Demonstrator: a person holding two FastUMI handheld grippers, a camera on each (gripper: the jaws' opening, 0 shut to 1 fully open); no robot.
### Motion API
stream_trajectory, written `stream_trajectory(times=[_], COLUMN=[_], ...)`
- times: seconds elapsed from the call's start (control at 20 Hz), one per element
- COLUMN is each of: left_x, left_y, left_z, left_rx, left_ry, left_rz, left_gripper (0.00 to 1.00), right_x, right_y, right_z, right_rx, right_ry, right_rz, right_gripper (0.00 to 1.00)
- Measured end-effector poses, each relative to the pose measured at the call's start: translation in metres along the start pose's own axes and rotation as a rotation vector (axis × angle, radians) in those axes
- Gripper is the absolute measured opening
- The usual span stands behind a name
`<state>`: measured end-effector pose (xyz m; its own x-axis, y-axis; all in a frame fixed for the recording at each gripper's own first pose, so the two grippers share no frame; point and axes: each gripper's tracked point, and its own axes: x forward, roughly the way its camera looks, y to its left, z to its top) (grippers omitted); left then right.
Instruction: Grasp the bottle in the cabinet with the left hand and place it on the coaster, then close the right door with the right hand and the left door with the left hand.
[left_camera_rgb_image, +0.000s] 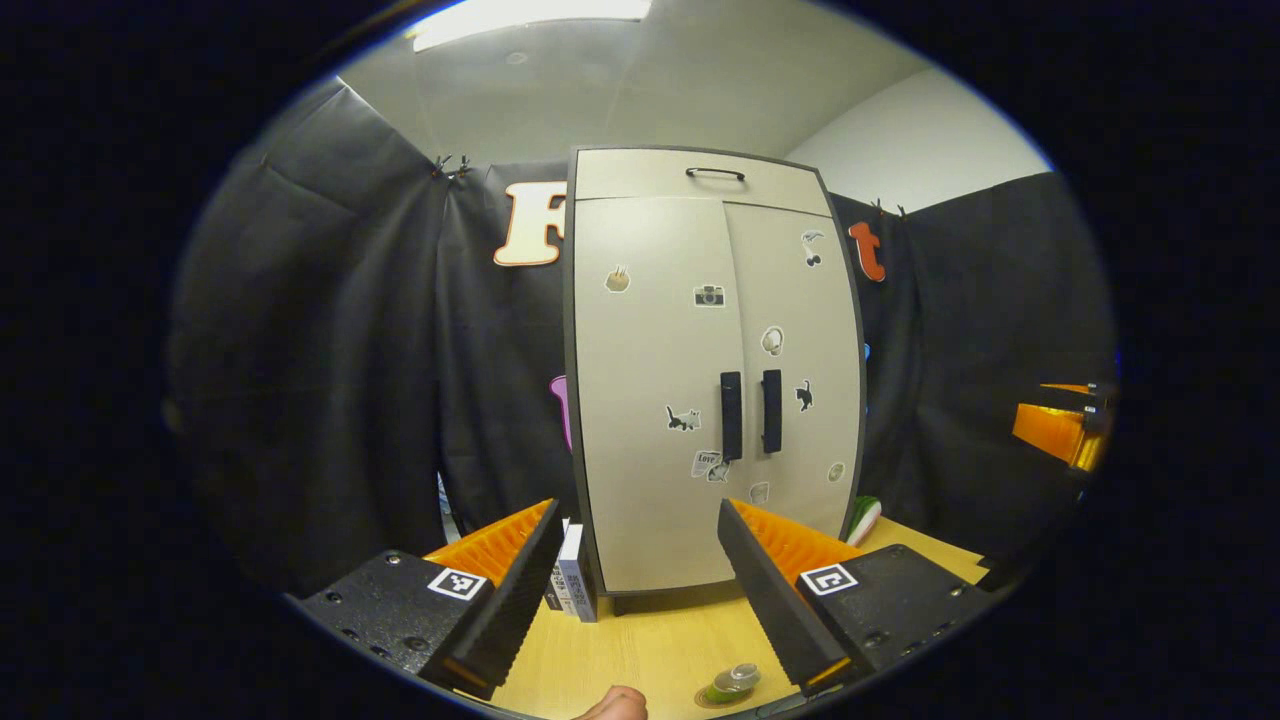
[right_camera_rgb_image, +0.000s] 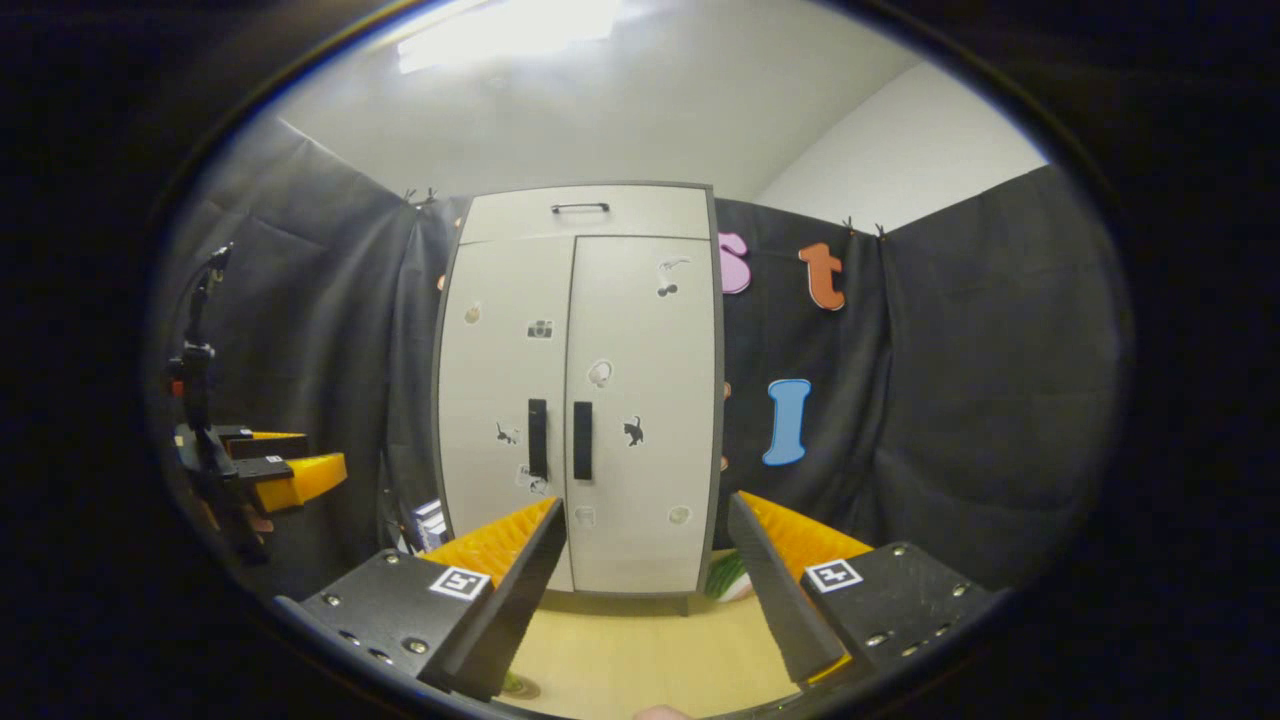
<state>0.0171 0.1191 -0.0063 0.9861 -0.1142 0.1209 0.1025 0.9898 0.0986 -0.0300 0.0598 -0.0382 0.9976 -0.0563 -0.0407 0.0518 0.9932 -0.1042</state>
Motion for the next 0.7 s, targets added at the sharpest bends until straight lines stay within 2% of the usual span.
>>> stream_trajectory(times=[0.25,0.7], left_x=[0.011,0.034], left_y=[-0.002,-0.014], left_z=[-0.001,-0.004], left_rx=[-0.068,-0.067], left_ry=[0.006,0.005], left_rz=[-0.005,-0.049], left_gripper=[0.98,0.98], right_x=[0.009,0.02], right_y=[0.002,-0.005], right_z=[-0.001,0.002], right_rx=[-0.005,-0.012], right_ry=[0.004,0.001], right_rz=[0.006,-0.016], right_gripper=[0.99,0.99])
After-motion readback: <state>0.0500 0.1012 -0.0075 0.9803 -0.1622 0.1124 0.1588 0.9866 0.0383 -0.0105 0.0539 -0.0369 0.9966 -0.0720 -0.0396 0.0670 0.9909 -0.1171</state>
